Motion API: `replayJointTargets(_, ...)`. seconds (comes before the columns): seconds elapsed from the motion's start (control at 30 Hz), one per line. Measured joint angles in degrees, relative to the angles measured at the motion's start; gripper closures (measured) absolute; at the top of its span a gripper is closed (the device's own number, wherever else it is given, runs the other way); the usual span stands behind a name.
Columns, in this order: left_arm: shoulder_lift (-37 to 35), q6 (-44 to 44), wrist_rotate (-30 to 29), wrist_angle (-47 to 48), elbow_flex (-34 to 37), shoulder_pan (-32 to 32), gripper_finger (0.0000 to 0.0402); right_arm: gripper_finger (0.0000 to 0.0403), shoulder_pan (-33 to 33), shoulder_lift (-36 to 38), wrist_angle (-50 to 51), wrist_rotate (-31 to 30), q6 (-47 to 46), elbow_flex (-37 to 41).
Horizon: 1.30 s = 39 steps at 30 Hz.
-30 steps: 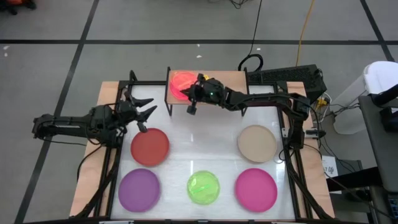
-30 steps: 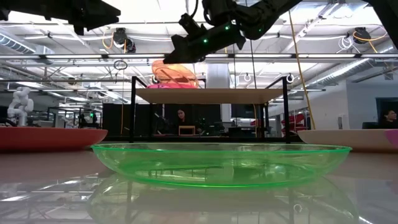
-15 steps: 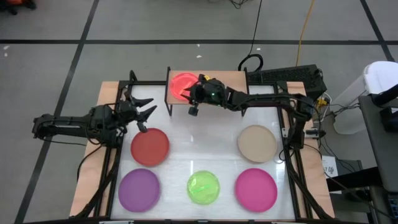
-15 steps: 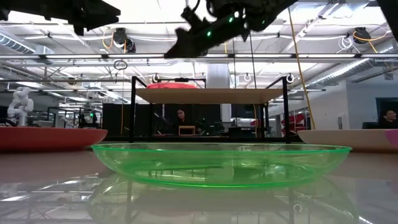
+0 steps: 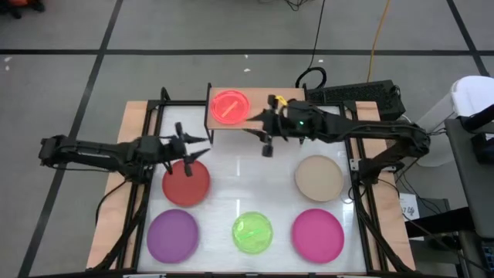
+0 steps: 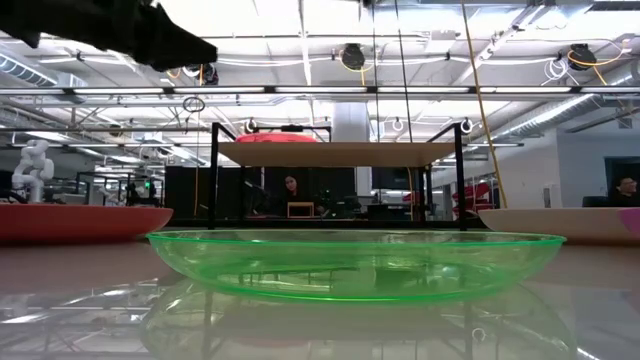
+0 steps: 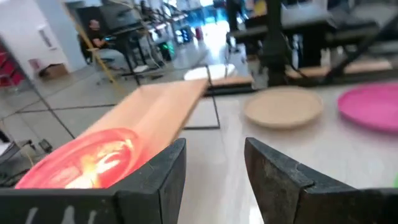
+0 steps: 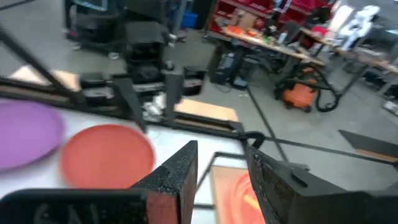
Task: Place and stack plates onto a shelf
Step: Stack the small green plate on top of the small orange plate on the shelf
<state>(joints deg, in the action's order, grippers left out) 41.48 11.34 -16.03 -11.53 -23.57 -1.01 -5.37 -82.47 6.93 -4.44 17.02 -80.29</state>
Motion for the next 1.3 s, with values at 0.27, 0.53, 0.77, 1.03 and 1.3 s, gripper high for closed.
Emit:
replayJointTargets(0.27, 15.3, 10.0, 0.1, -2.2, -5.6, -4.9, 0.0232, 0.0284, 8.8, 5.0, -3.9, -0.4, -2.9, 8.9)
replayJointTargets(0.53, 32.3, 24.6, 0.1, -1.9, -11.3, -11.5, 0.0232, 0.0284, 13.8, 10.2, -19.7, -13.6, -1.1, 25.8)
replayJointTargets(0.77, 43.5, 40.0, 0.0, -1.8, -13.7, -20.0, 0.0232, 0.0284, 14.5, 17.8, -32.6, -18.3, 1.9, 35.2)
replayJointTargets(1.03, 49.7, 44.0, -0.8, -0.3, -17.9, -25.9, 0.0232, 0.0284, 14.5, 25.4, -36.8, -18.1, -1.3, 41.8)
replayJointTargets(1.3, 49.2, 10.8, -1.0, -0.5, -22.4, -24.8, 0.0232, 0.0284, 14.9, 26.8, -39.4, -18.0, -3.0, 43.8)
